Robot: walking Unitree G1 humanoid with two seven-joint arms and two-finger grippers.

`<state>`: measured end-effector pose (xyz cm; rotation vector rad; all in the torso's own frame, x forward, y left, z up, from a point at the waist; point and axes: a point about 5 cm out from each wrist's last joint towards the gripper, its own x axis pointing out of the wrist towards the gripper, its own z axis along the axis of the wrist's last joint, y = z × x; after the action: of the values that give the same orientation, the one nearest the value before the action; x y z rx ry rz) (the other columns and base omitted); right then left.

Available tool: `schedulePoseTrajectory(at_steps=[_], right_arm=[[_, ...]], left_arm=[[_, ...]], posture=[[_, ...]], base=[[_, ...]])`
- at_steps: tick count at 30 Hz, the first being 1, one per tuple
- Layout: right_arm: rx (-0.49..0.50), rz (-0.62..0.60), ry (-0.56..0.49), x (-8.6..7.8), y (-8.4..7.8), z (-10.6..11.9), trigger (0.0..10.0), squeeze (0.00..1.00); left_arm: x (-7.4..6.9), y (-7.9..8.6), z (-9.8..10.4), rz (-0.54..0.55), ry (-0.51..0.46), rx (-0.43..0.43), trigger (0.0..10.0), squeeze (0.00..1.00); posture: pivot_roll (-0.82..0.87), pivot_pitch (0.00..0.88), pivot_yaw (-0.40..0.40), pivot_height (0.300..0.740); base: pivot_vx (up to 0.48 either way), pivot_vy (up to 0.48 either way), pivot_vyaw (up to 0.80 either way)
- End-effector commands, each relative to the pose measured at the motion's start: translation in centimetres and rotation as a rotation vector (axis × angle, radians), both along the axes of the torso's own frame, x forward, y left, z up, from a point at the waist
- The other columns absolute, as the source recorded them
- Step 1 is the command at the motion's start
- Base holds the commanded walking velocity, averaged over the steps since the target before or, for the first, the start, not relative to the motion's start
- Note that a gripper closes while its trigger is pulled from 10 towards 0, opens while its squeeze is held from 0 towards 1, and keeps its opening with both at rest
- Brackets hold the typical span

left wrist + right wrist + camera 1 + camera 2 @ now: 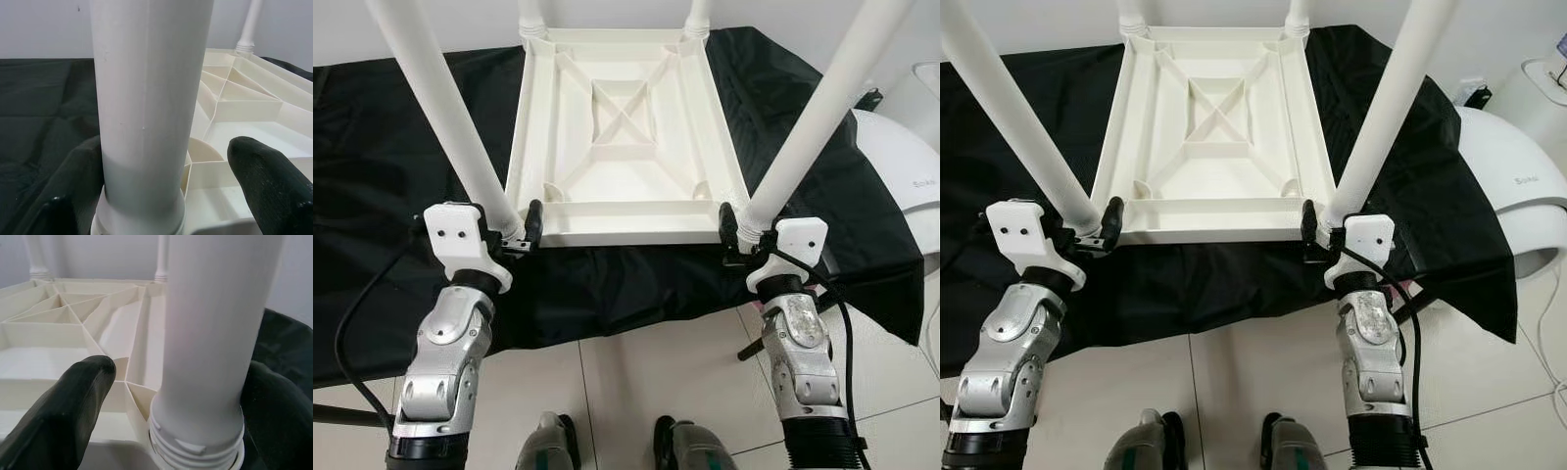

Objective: Building children table

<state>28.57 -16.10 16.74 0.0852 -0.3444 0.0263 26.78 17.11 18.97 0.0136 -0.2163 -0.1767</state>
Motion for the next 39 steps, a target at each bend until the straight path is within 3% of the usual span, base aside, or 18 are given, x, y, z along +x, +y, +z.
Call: schedulePoseTrajectory(at_steps=[1, 8, 13, 17, 25, 32, 36, 39], right_arm=[[0.042, -0.016, 0.036, -0.2, -0.3, -0.7, 10.0, 0.00], [0.056, -0.133, 0.032, -0.8, -1.1, -1.1, 10.0, 0.00], [0.028, -0.144, 0.017, -1.1, -0.8, -1.0, 10.0, 0.00], [-0.040, -0.080, -0.011, -1.4, 0.2, -0.7, 10.0, 0.00], [-0.078, -0.003, 0.010, -2.3, 1.3, -1.2, 10.0, 0.00], [-0.103, 0.052, 0.030, -3.2, 2.2, -1.9, 10.0, 0.00], [-0.094, 0.039, 0.035, -3.2, 1.9, -1.8, 10.0, 0.00], [-0.093, 0.035, 0.033, -3.2, 1.9, -1.8, 10.0, 0.00]], left_arm=[[0.0, -0.7, 0.1, -0.072, -0.006, 0.015, 10.0, 0.00], [0.0, -0.5, 0.2, -0.065, -0.002, 0.028, 10.0, 0.00], [-0.1, -0.4, 0.1, -0.057, 0.003, 0.022, 10.0, 0.00], [-0.4, -0.2, 0.0, -0.044, 0.009, 0.015, 10.0, 0.00], [-0.8, 0.1, -0.3, -0.034, 0.019, 0.018, 10.0, 0.00], [-1.1, 0.4, -0.6, -0.028, 0.026, 0.084, 10.0, 0.00], [-1.1, 1.6, -1.0, 0.118, 0.042, 0.075, 10.0, 0.00], [-1.3, 1.9, -1.0, 0.149, 0.041, 0.076, 10.0, 0.00]], posture=[[-0.05, 0.168, 0.014, 0.740], [-0.05, 0.178, 0.025, 0.740], [-0.04, 0.180, 0.027, 0.740], [-0.04, 0.195, 0.021, 0.740], [-0.04, 0.201, 0.013, 0.740], [-0.04, 0.205, 0.010, 0.740], [-0.04, 0.212, 0.012, 0.740], [-0.05, 0.214, 0.015, 0.740]], base=[[0.000, 0.000, 0.00], [0.000, 0.000, 0.00], [0.000, 0.000, 0.00], [0.000, 0.000, 0.00], [0.000, 0.000, 0.00], [0.000, 0.000, 0.00], [0.000, 0.000, 0.00], [0.000, 0.000, 0.00]])
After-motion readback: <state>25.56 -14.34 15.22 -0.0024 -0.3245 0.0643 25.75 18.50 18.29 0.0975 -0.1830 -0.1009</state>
